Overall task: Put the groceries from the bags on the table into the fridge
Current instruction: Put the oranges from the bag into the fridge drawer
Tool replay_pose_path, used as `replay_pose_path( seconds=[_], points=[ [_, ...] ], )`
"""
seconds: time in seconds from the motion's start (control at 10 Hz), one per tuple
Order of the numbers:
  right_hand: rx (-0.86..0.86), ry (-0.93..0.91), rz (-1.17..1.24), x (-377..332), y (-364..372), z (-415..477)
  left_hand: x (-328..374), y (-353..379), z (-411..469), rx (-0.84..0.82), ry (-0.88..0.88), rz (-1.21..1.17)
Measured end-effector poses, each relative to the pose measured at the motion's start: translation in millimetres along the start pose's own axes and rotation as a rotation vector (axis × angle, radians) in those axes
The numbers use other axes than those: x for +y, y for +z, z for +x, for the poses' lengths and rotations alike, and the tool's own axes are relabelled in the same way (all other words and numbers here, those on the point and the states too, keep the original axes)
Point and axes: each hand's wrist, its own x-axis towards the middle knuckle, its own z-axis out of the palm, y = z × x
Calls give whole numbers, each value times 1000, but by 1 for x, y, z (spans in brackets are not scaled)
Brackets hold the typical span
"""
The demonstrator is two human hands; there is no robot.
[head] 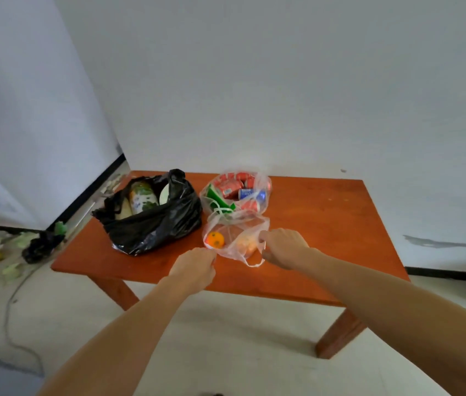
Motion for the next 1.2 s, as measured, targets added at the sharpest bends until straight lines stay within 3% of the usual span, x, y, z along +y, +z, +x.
replay_pose_path(
  seconds=[0.2,0.5,0.6,0.7,1.0,1.2],
  points=[
    [-1,148,256,-5,10,96,-56,9,94,-84,107,-2],
    [-3,190,372,19,58,215,-64,40,216,-179,218,-135],
    [-123,222,291,26,93,251,-70,74,246,-291,311,9],
    [-233,238,227,36,122,273,-74,101,272,-360,283,-9],
    [-629,239,246,33,123,257,-93,110,293,-490,334,0],
    [-682,272,245,9,126,245,-100,113,300,-526,392,63]
  ],
)
